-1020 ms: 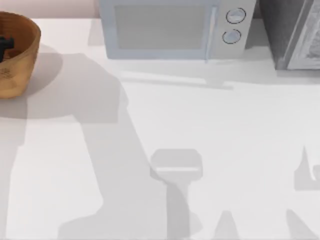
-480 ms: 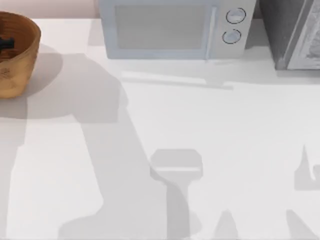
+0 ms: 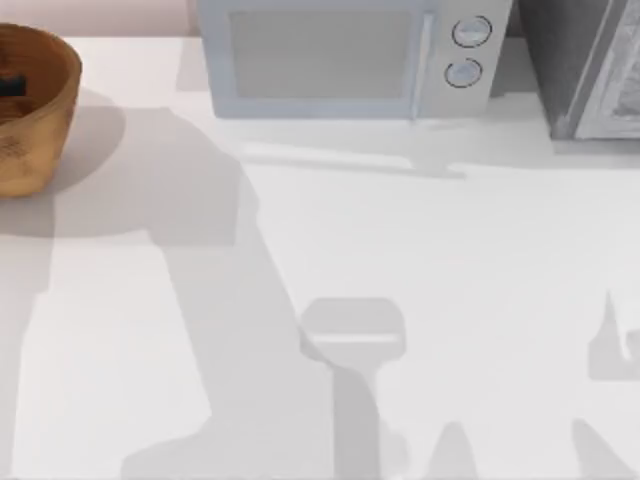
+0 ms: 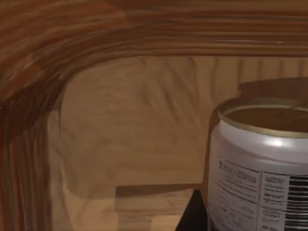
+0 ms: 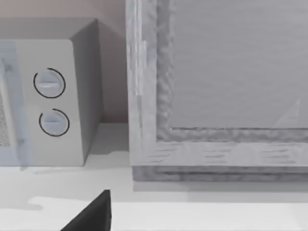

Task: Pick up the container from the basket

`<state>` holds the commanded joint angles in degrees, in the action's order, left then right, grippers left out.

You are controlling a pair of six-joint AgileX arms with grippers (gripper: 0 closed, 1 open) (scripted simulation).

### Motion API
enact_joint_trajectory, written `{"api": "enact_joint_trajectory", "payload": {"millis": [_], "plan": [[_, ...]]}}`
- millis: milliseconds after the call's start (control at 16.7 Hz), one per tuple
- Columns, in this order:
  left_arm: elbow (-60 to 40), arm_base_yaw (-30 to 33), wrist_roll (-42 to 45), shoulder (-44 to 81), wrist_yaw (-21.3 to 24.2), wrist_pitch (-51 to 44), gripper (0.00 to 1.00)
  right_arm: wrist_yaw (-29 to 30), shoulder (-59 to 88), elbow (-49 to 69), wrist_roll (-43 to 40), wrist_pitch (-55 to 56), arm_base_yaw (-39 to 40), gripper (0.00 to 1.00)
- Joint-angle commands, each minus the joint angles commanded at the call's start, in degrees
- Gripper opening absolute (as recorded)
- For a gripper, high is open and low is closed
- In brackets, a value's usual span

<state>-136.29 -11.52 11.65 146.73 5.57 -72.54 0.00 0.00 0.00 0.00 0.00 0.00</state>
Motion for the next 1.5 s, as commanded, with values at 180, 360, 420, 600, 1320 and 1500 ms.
{"api": "enact_joint_trajectory", "payload": {"millis": [180, 360, 420, 600, 1320, 1500], "plan": [[7.1, -1.1, 0.8, -6.6, -1.2, 4.8, 0.0, 0.0, 0.0, 0.0, 0.0, 0.0, 0.0, 1.0], [19.5, -2.3, 1.9, -18.5, -2.8, 12.9, 0.0, 0.0, 0.0, 0.0, 0.0, 0.0, 0.0, 1.0], [24.9, -2.5, 2.2, -23.7, -3.3, 16.2, 0.0, 0.0, 0.0, 0.0, 0.0, 0.0, 0.0, 1.0], [44.1, -2.8, 2.6, -42.4, -4.9, 27.5, 0.0, 0.0, 0.0, 0.0, 0.0, 0.0, 0.0, 1.0], [116.8, 5.7, -5.5, -124.9, -6.6, 65.8, 0.0, 0.0, 0.0, 0.0, 0.0, 0.0, 0.0, 1.0], [127.9, 8.7, -8.6, -137.3, -6.2, 69.9, 0.0, 0.0, 0.0, 0.0, 0.0, 0.0, 0.0, 1.0]]}}
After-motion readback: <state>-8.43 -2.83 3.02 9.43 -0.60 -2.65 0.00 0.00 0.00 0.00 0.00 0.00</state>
